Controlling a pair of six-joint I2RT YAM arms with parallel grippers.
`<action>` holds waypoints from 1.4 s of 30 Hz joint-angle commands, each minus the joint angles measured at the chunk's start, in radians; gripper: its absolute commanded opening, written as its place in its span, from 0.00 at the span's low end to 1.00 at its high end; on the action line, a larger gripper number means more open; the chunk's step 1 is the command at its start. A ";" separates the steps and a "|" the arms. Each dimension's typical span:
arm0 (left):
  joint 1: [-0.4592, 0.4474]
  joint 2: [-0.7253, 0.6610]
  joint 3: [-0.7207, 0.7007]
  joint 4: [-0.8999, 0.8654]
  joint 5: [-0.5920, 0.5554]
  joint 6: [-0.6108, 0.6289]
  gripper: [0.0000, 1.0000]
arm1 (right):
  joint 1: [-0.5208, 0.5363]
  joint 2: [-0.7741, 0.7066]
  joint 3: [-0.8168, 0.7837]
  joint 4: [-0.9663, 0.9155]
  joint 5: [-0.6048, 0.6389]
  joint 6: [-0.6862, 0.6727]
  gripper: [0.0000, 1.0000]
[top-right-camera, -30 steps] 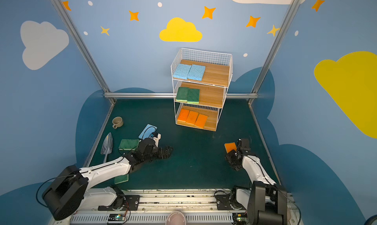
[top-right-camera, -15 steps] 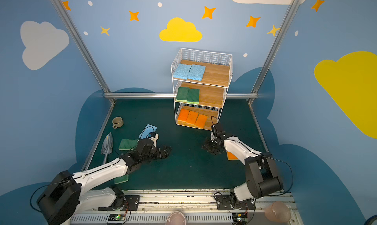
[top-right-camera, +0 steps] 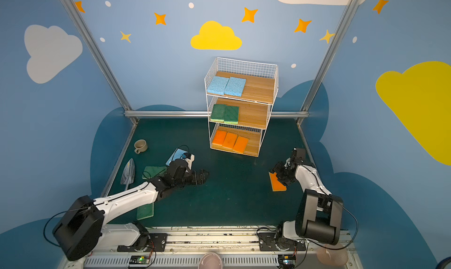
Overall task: Arrange cleaning sponges on a shelf
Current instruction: Move the cleaning sponge to the center of the table.
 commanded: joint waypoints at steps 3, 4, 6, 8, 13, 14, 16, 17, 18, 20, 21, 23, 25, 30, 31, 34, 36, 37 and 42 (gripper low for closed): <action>0.003 0.002 -0.006 0.019 0.021 -0.001 1.00 | 0.033 0.092 -0.029 0.076 -0.039 0.029 0.60; 0.002 -0.003 -0.016 0.025 0.017 -0.007 1.00 | 0.053 0.098 -0.033 0.090 -0.032 0.038 0.60; 0.003 -0.013 -0.030 0.032 0.013 -0.016 1.00 | 0.094 0.105 -0.052 0.127 -0.037 0.058 0.58; 0.002 -0.026 -0.038 0.028 0.010 -0.018 1.00 | 0.157 0.112 -0.062 0.156 -0.046 0.085 0.55; 0.007 -0.063 -0.044 -0.004 -0.002 -0.014 1.00 | 0.335 0.083 -0.042 0.173 -0.039 0.168 0.51; 0.007 -0.072 -0.046 -0.010 -0.004 -0.012 1.00 | 0.379 0.073 -0.039 0.180 -0.029 0.194 0.52; 0.007 -0.084 -0.049 -0.013 -0.006 -0.009 1.00 | 0.461 0.058 -0.039 0.220 -0.028 0.255 0.52; 0.009 -0.087 -0.049 -0.015 -0.006 -0.010 1.00 | 0.499 0.057 -0.039 0.248 -0.033 0.292 0.52; 0.010 -0.087 -0.048 -0.018 -0.006 -0.009 1.00 | 0.530 0.062 -0.039 0.279 -0.038 0.321 0.52; 0.012 -0.085 -0.047 -0.024 -0.006 -0.014 1.00 | 0.592 0.085 -0.022 0.332 -0.045 0.372 0.52; 0.014 -0.084 -0.047 -0.026 -0.002 -0.018 1.00 | 0.613 0.098 -0.009 0.341 -0.044 0.380 0.52; 0.018 -0.082 -0.046 -0.028 0.017 -0.019 1.00 | 0.651 0.123 0.038 0.328 -0.038 0.375 0.52; 0.021 -0.076 -0.040 -0.034 0.035 -0.019 1.00 | 0.657 0.120 0.070 0.315 -0.051 0.355 0.52; 0.022 -0.073 -0.040 -0.022 0.055 -0.024 0.99 | 0.638 -0.003 0.100 0.237 -0.083 0.263 0.52; 0.021 -0.070 -0.038 -0.020 0.055 -0.025 0.99 | 0.619 -0.036 0.079 0.236 -0.113 0.267 0.51; 0.023 -0.061 -0.026 -0.022 0.051 -0.016 0.99 | 0.537 -0.131 -0.033 0.286 -0.201 0.332 0.44; 0.028 -0.052 -0.022 -0.019 0.048 -0.015 0.99 | 0.522 -0.195 -0.088 0.264 -0.180 0.364 0.42; 0.031 -0.048 -0.020 -0.017 0.046 -0.017 0.99 | 0.525 -0.228 -0.107 0.249 -0.162 0.382 0.43; 0.056 -0.031 -0.028 -0.011 0.052 -0.041 1.00 | 0.512 -0.395 -0.313 0.324 -0.109 0.568 0.43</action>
